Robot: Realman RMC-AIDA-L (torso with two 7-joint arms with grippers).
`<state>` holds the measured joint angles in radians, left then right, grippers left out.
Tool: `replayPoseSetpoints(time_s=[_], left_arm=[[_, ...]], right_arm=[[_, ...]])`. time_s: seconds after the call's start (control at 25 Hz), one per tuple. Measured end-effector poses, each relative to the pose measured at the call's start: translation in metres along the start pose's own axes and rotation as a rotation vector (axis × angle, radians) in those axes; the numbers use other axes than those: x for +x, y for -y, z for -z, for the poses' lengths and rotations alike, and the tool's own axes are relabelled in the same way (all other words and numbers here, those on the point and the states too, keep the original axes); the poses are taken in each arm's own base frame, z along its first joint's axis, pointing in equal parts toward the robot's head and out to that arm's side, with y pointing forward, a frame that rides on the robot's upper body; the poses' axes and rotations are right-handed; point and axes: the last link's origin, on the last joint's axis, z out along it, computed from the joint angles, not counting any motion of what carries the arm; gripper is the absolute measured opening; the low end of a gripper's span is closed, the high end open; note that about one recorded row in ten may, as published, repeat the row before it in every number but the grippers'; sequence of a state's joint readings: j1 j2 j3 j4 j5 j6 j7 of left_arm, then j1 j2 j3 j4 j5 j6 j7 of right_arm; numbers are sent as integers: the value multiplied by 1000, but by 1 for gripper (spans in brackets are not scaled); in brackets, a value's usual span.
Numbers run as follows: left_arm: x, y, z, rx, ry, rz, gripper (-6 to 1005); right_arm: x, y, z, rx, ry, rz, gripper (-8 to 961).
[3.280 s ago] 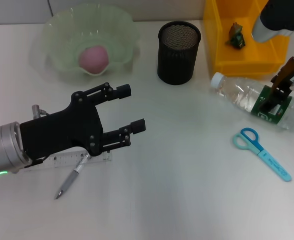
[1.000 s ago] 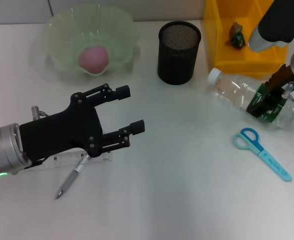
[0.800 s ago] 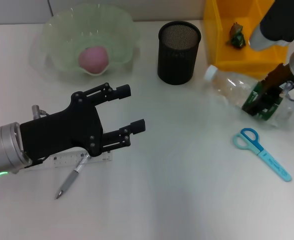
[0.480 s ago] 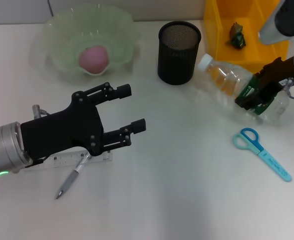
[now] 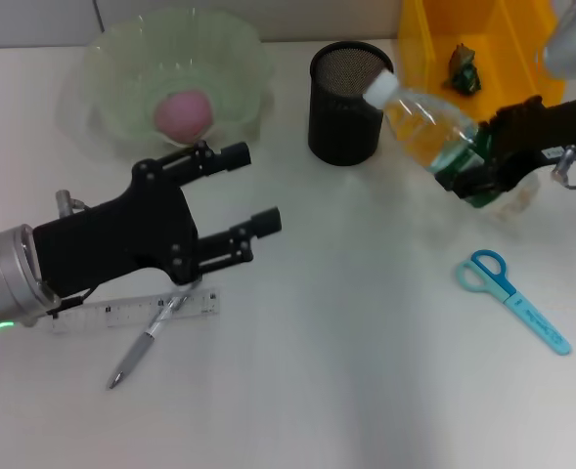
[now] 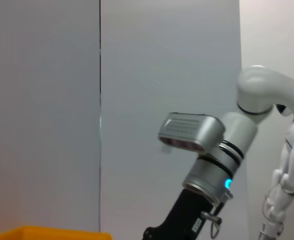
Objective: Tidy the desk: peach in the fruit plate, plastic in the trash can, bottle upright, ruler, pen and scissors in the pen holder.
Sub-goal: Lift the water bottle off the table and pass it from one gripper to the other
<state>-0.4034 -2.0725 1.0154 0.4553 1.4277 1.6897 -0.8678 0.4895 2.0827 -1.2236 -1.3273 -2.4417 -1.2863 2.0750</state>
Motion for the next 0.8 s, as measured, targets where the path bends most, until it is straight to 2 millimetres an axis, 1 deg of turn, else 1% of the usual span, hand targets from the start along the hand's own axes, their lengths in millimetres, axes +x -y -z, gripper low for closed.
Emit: replayPoseSetpoints(time_s=[0.04,0.08,0.16,0.24,0.4,0.44,0.48,0.56,0.64,0.8], left_arm=[[1,1,0,7,-8,1,742],[2,2,0,17,-21,7,742],[2,2,0,17,-21,7,741],[5,4,-1,48,-62,32,741],[6,5,-2,48,-68,37,741],[8,7,-5,42,-75,61,741],[9,9,-8,37,-77,81,741],[9,9,-8,37,-77,81,741],[14,16,-15,34,-83,139,742],[16,19,-19,32,-84,141,742]], right_arm=[[-2,-3,3,-16,65,1,758],[-2,-3,3,-16,65,1,758],[-1,-5,7,-32,140,1,758],[2,-8,12,-44,231,14,758],[5,-10,16,-43,313,24,758],[5,-12,19,-40,366,33,758],[5,-12,19,-40,366,33,758],[7,-16,21,-51,432,42,758],[7,-17,20,-59,447,45,758],[9,-24,17,-90,509,61,758]])
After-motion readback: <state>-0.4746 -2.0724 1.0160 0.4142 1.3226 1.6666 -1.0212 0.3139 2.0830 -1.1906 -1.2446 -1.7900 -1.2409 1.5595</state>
